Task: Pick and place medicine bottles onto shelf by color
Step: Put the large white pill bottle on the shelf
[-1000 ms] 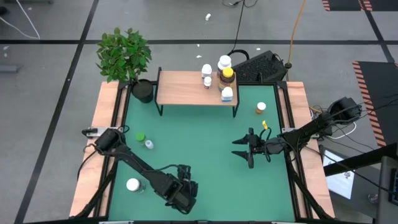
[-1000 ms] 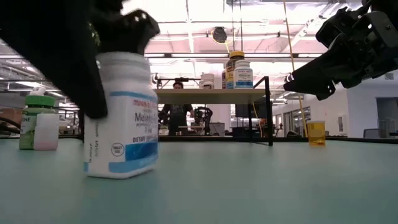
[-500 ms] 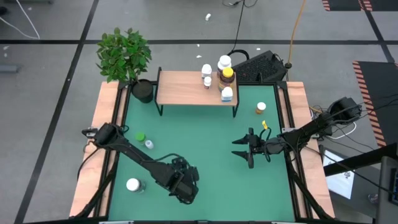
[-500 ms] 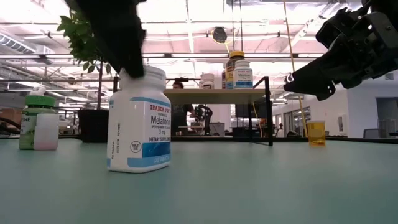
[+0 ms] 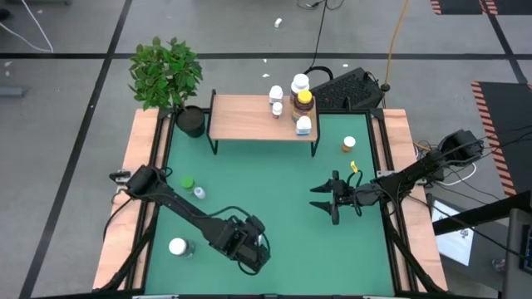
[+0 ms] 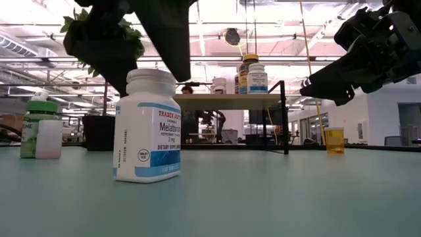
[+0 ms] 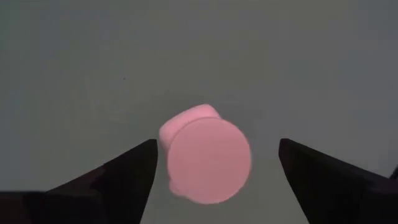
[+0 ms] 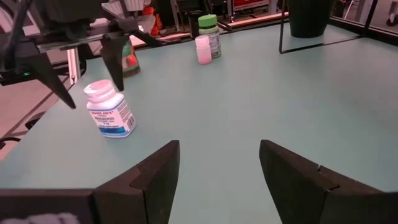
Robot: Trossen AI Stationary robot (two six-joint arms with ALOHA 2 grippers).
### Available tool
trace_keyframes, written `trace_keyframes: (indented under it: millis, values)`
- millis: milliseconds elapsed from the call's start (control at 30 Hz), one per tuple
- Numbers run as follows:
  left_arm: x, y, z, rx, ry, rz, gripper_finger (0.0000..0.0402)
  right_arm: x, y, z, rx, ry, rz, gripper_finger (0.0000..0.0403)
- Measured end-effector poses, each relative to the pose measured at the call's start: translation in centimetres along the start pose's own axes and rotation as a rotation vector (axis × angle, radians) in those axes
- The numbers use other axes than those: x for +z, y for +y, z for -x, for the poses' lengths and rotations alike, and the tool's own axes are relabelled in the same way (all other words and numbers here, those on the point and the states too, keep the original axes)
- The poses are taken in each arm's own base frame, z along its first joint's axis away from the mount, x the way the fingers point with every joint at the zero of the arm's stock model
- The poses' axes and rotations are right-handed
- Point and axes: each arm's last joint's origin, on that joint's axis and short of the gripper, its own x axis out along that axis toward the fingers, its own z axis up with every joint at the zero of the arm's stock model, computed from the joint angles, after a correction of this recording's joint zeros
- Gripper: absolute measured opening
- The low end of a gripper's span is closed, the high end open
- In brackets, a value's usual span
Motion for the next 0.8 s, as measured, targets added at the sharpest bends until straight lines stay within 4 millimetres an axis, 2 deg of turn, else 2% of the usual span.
trace_keyframes:
  millis: [167, 433, 633, 800]
  values:
    - [-0.2, 0.1, -0.5, 0.029, 0.000, -0.001, 0.0291, 0.0, 0.0, 0.0, 0.000, 0.000, 0.000, 0.0215]
    - [-0.3, 0.1, -0.4, 0.025, -0.002, -0.036, 0.0175, 0.0, 0.0, 0.0, 0.000, 0.001, -0.002, 0.0215]
    - [-0.1, 0.2, -0.3, 0.025, 0.022, -0.211, 0.0171, 0.0, 0.0, 0.0, 0.002, -0.004, -0.005, 0.0215]
    - [1.4, 1.4, -0.2, 0.076, 0.062, -0.353, 0.0200, 0.1, 0.0, 0.0, 0.004, -0.010, -0.008, 0.0215]
